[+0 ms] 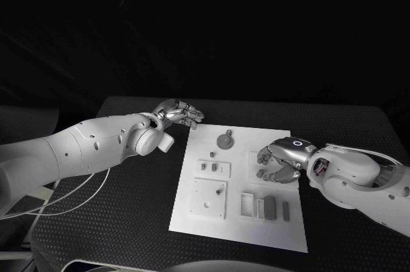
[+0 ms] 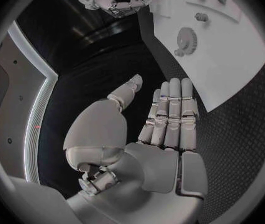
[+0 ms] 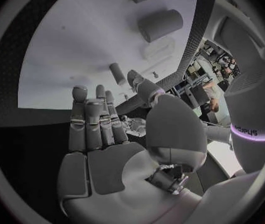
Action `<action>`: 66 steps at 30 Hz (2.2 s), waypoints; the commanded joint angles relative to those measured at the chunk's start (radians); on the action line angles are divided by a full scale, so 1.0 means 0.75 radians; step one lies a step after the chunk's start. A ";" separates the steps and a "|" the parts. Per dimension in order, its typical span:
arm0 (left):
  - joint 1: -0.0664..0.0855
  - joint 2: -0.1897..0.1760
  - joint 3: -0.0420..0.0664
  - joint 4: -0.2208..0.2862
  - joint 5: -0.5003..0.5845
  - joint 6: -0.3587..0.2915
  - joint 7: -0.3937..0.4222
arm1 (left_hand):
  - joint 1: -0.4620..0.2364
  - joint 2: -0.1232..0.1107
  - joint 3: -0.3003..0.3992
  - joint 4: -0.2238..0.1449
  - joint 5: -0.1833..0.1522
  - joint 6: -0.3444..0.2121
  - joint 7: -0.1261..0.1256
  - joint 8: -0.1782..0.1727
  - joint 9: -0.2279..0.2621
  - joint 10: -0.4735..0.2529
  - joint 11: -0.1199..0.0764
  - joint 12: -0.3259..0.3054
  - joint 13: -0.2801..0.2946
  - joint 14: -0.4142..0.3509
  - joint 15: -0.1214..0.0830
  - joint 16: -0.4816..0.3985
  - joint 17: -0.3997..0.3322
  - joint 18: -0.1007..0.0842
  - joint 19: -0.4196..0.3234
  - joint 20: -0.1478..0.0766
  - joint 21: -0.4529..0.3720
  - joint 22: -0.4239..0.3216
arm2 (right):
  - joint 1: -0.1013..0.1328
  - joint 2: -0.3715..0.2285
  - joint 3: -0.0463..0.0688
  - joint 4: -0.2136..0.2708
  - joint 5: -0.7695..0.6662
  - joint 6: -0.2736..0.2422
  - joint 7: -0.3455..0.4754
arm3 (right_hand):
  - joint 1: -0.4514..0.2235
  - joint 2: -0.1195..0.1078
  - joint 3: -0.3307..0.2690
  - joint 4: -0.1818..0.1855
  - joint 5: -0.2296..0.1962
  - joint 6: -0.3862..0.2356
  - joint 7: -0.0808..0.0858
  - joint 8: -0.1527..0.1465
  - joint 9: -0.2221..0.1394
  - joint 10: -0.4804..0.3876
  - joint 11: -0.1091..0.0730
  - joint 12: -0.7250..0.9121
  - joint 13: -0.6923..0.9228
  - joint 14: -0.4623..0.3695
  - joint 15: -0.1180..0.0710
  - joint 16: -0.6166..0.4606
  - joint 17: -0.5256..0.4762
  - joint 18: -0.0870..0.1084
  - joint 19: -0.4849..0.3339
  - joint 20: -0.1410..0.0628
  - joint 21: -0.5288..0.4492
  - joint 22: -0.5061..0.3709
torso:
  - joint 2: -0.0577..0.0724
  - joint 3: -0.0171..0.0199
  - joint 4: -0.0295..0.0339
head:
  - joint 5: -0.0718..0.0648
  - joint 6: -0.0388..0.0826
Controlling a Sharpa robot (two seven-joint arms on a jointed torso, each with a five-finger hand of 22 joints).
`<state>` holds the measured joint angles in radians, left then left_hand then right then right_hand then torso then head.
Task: Assemble the parts on the task board
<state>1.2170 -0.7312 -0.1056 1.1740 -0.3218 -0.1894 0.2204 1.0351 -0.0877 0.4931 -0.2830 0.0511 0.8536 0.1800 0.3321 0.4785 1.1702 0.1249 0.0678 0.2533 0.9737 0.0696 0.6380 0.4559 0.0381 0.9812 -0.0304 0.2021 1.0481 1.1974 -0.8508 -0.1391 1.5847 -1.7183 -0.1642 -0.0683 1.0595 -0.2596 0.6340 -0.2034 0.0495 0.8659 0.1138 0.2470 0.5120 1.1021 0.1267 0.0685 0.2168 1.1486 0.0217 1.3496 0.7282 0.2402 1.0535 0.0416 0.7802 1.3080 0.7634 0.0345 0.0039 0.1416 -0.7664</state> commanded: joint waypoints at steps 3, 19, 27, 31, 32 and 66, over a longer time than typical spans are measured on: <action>0.002 0.004 0.001 0.000 0.008 0.016 0.016 | 0.009 0.007 -0.009 0.001 -0.001 -0.008 -0.002 0.007 -0.002 -0.004 -0.002 0.008 -0.001 0.009 0.001 -0.009 0.002 0.027 0.010 0.003 -0.006 -0.002 | -0.005 0.010 -0.010 -0.004 -0.056 0.038 -0.011 | 0.032 0.030 0.012 -0.006 0.000 0.015 -0.004 0.017 0.005 0.028 -0.002 0.017 0.004 0.008 -0.012 0.015 0.003 0.029 0.012 -0.010 0.010 0.026 | 0.000 0.0004 0.0003 | 0.002 -0.004; 0.002 0.004 0.001 -0.001 0.008 0.026 0.014 | 0.007 0.009 -0.009 0.003 -0.001 -0.008 -0.002 0.008 -0.003 -0.004 -0.002 0.008 -0.001 0.009 0.002 -0.011 0.005 0.026 0.010 0.004 -0.007 -0.002 | -0.019 0.039 -0.013 -0.007 -0.056 0.027 0.006 | 0.060 0.145 -0.006 -0.074 0.000 0.089 0.023 0.063 0.018 0.151 -0.054 0.078 0.057 0.051 -0.061 0.016 -0.006 0.029 0.036 -0.024 0.026 0.024 | 0.000 -0.0006 0.0009 | -0.002 -0.008; 0.002 0.006 0.001 -0.001 0.008 0.027 0.013 | 0.006 0.010 -0.010 0.004 -0.001 -0.008 -0.002 0.008 -0.003 -0.004 -0.002 0.008 -0.001 0.009 0.002 -0.012 0.006 0.026 0.010 0.004 -0.007 -0.002 | -0.022 0.054 -0.013 -0.012 -0.056 0.013 0.008 | 0.054 0.179 -0.007 -0.084 0.000 0.100 0.029 0.068 0.018 0.159 -0.058 0.079 0.066 0.060 -0.066 0.014 -0.009 0.029 0.041 -0.025 0.028 0.023 | 0.000 -0.0013 -0.0015 | -0.001 -0.009; 0.002 0.005 0.001 -0.001 0.008 0.026 0.013 | 0.006 0.010 -0.010 0.004 -0.001 -0.008 -0.002 0.008 -0.003 -0.004 -0.002 0.008 -0.001 0.009 0.002 -0.013 0.006 0.026 0.010 0.004 -0.007 -0.002 | -0.024 0.057 -0.013 -0.015 -0.063 0.008 0.005 | 0.060 0.218 0.000 -0.096 0.000 0.116 0.031 0.075 0.019 0.169 -0.063 0.082 0.073 0.067 -0.070 0.013 -0.009 0.029 0.045 -0.028 0.030 0.023 | 0.000 -0.0004 -0.0004 | 0.001 -0.010; 0.002 0.004 0.001 -0.002 0.008 0.026 0.013 | 0.006 0.010 -0.010 0.004 -0.001 -0.008 -0.002 0.008 -0.003 -0.004 -0.002 0.008 -0.001 0.009 0.002 -0.013 0.006 0.026 0.010 0.004 -0.007 -0.002 | -0.024 0.057 -0.013 -0.016 -0.066 0.003 0.000 | 0.062 0.230 0.000 -0.102 0.000 0.123 0.031 0.078 0.020 0.175 -0.065 0.084 0.077 0.069 -0.072 0.014 -0.009 0.029 0.047 -0.029 0.031 0.023 | 0.000 -0.0004 -0.0004 | 0.001 -0.010; 0.001 0.005 0.001 -0.011 0.008 0.023 0.017 | 0.006 0.012 -0.010 0.004 -0.001 -0.008 -0.003 0.010 -0.005 -0.004 -0.002 0.008 -0.002 0.010 0.002 -0.017 0.010 0.026 0.011 0.003 -0.009 -0.002 | -0.015 0.017 0.026 0.097 -0.071 -0.201 0.022 | 0.134 0.317 -0.008 -0.120 0.000 0.204 -0.002 0.132 0.062 0.266 -0.112 0.132 0.153 0.110 -0.119 0.008 -0.010 0.029 0.075 -0.051 0.047 0.023 | -0.001 -0.0005 -0.0029 | 0.006 -0.004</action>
<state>1.2170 -0.7294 -0.1056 1.1651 -0.3217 -0.1823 0.2205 1.0351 -0.0877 0.4905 -0.2804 0.0511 0.8536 0.1800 0.3360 0.4761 1.1702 0.1250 0.0678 0.2533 0.9737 0.0696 0.6302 0.4625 0.0381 0.9847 -0.0268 0.2022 1.0481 1.1834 -0.8360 -0.1210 1.6480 -1.7841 -0.2723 -0.0814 1.1393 -0.0327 0.6331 -0.2927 0.0464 1.0119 0.1147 0.3425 0.5373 1.2976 0.0429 0.1626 0.3291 1.2283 -0.0618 1.3590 0.7216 0.2215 1.1075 0.0085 0.8094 1.3073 0.7629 0.0345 0.0027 0.1435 -0.7697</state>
